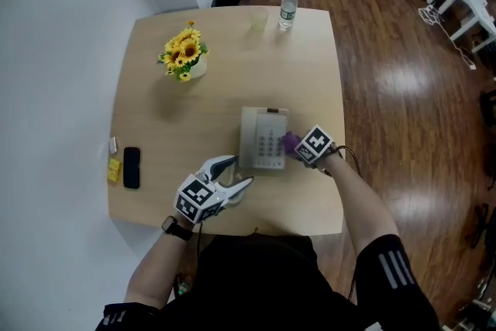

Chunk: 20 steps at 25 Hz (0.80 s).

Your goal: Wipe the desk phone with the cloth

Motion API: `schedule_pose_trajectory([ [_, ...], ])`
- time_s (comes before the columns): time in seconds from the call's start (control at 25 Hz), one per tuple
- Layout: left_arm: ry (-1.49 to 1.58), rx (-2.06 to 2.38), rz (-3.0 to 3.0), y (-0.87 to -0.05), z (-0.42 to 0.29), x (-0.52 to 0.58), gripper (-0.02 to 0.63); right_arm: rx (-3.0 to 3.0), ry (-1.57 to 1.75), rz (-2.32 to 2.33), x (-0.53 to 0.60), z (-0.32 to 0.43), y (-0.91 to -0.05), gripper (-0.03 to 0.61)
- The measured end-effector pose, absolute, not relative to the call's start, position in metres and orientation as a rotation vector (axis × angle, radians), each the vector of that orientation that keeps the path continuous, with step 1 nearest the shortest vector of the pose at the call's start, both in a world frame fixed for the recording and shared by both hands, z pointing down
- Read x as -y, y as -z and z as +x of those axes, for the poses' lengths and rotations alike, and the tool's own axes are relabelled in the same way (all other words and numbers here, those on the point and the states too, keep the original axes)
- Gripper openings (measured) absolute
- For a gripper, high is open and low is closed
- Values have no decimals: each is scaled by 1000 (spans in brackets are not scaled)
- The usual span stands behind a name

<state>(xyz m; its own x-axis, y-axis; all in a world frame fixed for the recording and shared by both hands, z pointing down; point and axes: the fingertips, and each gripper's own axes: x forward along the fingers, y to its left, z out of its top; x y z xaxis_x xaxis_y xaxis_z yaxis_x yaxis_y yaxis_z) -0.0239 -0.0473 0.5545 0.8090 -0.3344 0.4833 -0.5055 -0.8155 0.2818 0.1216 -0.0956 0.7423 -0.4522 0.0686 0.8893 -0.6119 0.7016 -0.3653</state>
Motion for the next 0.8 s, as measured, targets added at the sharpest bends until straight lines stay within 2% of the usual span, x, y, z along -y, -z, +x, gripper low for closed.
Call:
schedule_pose_trajectory([
  [0.56,-571,638,2610,-550,-28,46,275,1913,-873,323,25,108,-747,153],
  [0.8,-562,666,2600,-549,-36,47,275,2008,-722,530,96,112,-705,155],
])
